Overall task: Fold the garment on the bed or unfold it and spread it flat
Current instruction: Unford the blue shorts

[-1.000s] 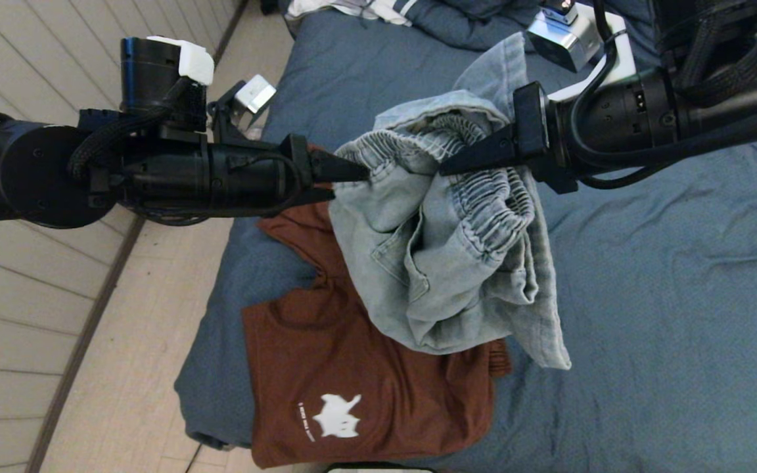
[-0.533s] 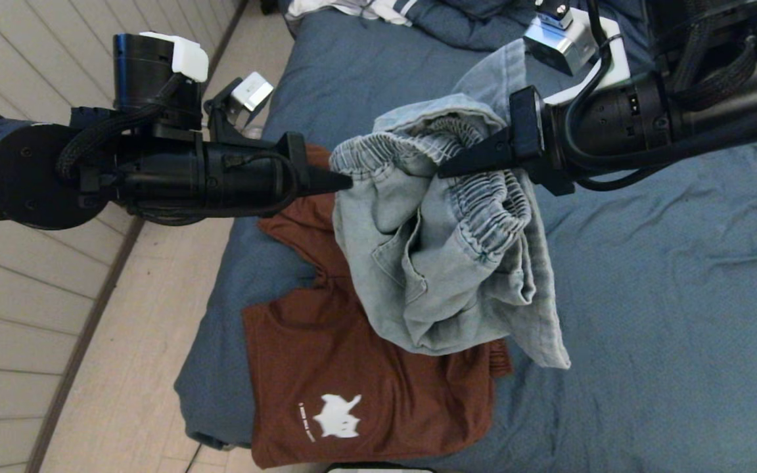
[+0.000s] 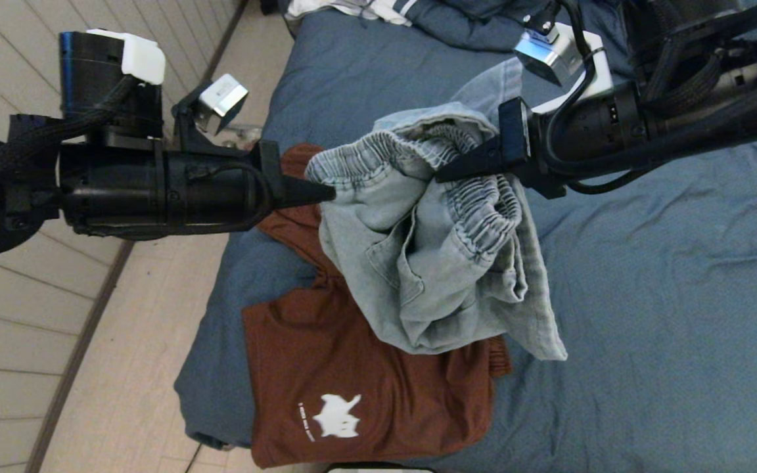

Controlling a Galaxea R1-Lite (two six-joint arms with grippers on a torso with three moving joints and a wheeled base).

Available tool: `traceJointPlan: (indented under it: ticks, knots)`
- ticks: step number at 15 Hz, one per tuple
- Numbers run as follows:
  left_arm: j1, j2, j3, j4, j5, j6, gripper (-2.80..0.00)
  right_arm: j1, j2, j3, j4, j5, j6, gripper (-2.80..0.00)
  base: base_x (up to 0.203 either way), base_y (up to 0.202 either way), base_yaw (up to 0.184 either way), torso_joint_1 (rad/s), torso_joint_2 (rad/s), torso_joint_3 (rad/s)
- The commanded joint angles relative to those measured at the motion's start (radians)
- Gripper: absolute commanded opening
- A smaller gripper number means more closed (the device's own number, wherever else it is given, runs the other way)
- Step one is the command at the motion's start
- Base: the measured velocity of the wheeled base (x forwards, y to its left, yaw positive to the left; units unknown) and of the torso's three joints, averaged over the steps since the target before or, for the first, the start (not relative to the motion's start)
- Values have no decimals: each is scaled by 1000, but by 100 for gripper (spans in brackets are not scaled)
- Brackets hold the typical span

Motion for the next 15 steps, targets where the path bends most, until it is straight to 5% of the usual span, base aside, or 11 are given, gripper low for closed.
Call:
traceJointPlan:
  ticks: [1, 6, 11, 12, 15]
  knots:
    - [27, -120, 113, 0, 5, -3, -280, -18, 31, -14, 14, 1, 2, -280, 0, 0, 0, 0, 0, 0]
    - [68, -332, 375, -4, 136, -28, -280, -10, 55, -16, 10, 2, 0, -280, 0, 0, 0, 0, 0, 0]
    - [71, -405, 485, -5, 145, -54, -280, 124, 139, -85, 17, -14, 1, -280, 0, 0, 0, 0, 0, 0]
    - [71, -405, 490, -5, 145, -57, -280, 144, 153, -87, 17, -32, -2, 0, 0, 0, 0, 0, 0, 0]
    - [71, -418, 496, -5, 145, -58, -280, 161, 167, -85, 18, -46, -16, 0, 0, 0, 0, 0, 0, 0]
